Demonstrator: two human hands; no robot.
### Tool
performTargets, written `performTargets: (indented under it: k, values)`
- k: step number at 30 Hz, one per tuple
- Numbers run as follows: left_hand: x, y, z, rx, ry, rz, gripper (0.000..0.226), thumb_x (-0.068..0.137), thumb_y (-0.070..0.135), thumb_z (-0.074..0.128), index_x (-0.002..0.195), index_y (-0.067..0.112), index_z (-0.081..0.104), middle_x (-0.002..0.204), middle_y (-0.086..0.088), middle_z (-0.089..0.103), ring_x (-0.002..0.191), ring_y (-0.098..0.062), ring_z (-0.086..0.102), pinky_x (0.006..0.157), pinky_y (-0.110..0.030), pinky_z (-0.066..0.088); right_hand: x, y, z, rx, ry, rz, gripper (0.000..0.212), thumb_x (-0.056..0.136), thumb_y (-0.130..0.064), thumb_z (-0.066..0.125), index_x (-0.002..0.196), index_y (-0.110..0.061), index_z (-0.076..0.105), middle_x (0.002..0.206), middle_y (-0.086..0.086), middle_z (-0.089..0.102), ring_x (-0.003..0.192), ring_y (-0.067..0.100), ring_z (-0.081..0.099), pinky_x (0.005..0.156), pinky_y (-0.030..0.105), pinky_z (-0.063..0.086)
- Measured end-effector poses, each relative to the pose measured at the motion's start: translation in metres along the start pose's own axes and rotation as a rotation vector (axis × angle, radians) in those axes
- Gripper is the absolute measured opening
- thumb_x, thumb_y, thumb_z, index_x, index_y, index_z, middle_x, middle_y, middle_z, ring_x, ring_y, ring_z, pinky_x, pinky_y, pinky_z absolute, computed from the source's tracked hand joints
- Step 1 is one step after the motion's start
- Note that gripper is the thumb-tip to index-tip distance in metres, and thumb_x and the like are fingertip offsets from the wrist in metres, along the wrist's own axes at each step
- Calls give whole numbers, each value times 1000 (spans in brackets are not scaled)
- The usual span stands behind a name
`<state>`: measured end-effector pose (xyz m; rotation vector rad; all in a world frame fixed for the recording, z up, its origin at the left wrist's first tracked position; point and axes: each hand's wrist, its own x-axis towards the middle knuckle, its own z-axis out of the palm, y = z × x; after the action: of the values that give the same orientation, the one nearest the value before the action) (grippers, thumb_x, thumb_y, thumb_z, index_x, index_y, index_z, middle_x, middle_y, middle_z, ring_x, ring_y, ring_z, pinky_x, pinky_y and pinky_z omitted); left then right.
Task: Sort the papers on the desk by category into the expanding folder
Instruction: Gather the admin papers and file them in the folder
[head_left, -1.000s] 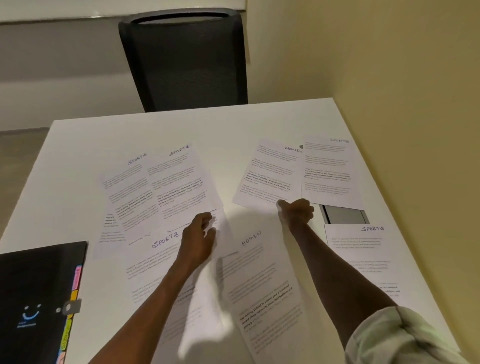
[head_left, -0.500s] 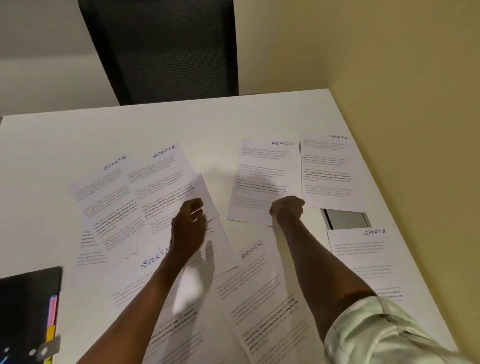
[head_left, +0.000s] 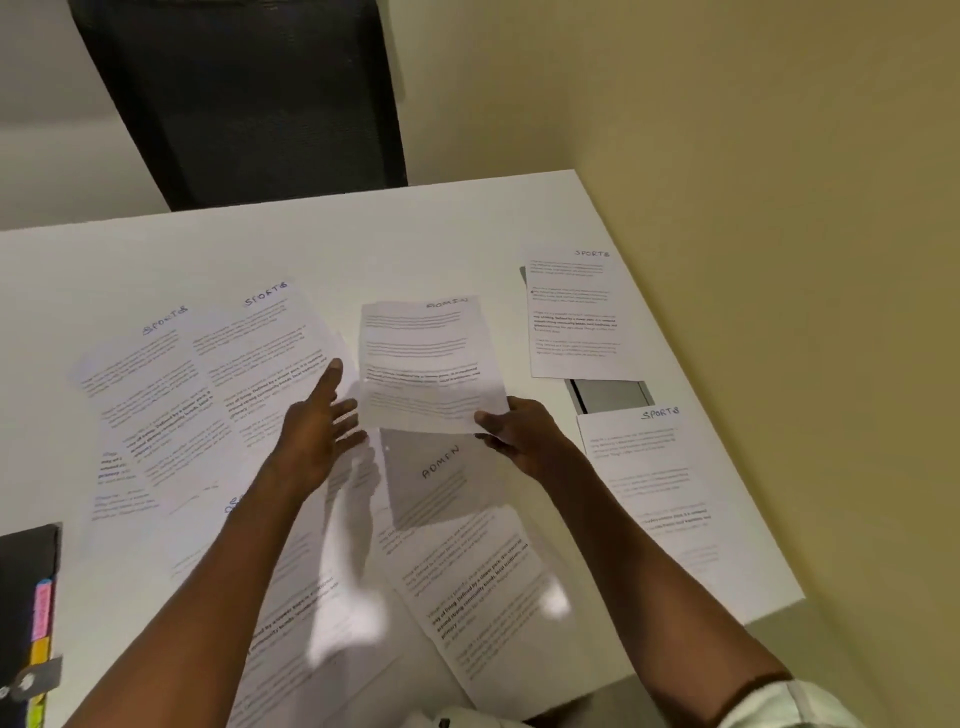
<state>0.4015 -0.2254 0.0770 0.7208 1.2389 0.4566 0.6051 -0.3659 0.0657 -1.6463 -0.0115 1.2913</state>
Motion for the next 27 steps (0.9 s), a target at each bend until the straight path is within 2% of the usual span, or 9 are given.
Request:
performTargets:
  k: [7, 10, 13, 16, 18, 20, 22, 24, 27]
  values:
    - [-48, -45, -4, -13, -246, -94, 45, 84, 25, 74, 125, 9, 65, 124, -13, 68, 115, -29, 65, 103, -46, 49, -71, 51, -40, -326, -85, -169, 33, 83, -10, 74, 113, -1, 63, 108, 17, 68, 85, 22, 67, 66, 29, 59]
    - [-71, -61, -1, 64, -173, -31, 32, 89, 10, 68, 120, 8, 66, 114, -12, 72, 101, -29, 71, 81, -40, 60, -93, 64, -55, -444, -145, -231, 31, 84, -12, 71, 114, -4, 64, 106, 7, 69, 82, 15, 66, 61, 23, 57]
    - [-92, -69, -1, 127, -21, 80, 22, 93, 1, 62, 112, 11, 66, 105, -6, 71, 82, -18, 69, 73, -34, 56, -108, 68, -63, -514, -204, -293, 29, 85, -13, 71, 113, -7, 67, 108, 4, 71, 78, 5, 65, 61, 12, 52]
    - [-111, -73, -13, 106, 56, 159, 23, 94, 0, 60, 116, 8, 65, 91, -3, 66, 64, -8, 55, 61, -22, 46, -116, 67, -65, -593, -164, -338, 12, 89, -25, 69, 87, -13, 66, 83, -1, 64, 63, 5, 56, 49, 8, 44]
    - [-125, -75, -29, 72, 114, 194, 23, 93, -1, 61, 115, 6, 65, 91, -1, 66, 72, -10, 54, 64, -24, 43, -113, 71, -69, -632, -106, -372, 21, 90, -31, 65, 80, -12, 66, 78, -1, 65, 66, 13, 60, 64, 21, 55]
    - [-141, -79, -47, 47, 183, 210, 17, 94, -2, 60, 102, 12, 66, 91, -1, 66, 71, -9, 53, 60, -21, 44, -104, 87, -79, -813, -36, -407, 25, 90, -32, 62, 93, -10, 72, 96, 2, 73, 90, 20, 66, 84, 33, 51]
    - [-156, -86, -66, 27, 260, 229, 20, 95, -2, 58, 90, 17, 62, 82, 1, 61, 58, -4, 47, 48, -17, 39, -98, 108, -92, -1008, 12, -416, 35, 88, -37, 60, 106, -8, 67, 111, 7, 69, 107, 27, 62, 88, 32, 44]
    - [-168, -91, -87, 6, 323, 241, 17, 96, -1, 58, 93, 15, 62, 82, 1, 62, 59, -5, 48, 54, -18, 42, -96, 127, -102, -1138, 60, -370, 51, 85, -45, 57, 115, -4, 58, 117, 14, 61, 111, 32, 56, 91, 33, 42]
    - [-179, -101, -117, 7, 377, 247, 26, 97, -3, 53, 118, 11, 61, 87, 0, 68, 58, -7, 54, 71, -23, 55, -96, 146, -110, -1242, 124, -300, 54, 86, -44, 62, 117, -1, 49, 118, 16, 49, 113, 35, 50, 90, 37, 42]
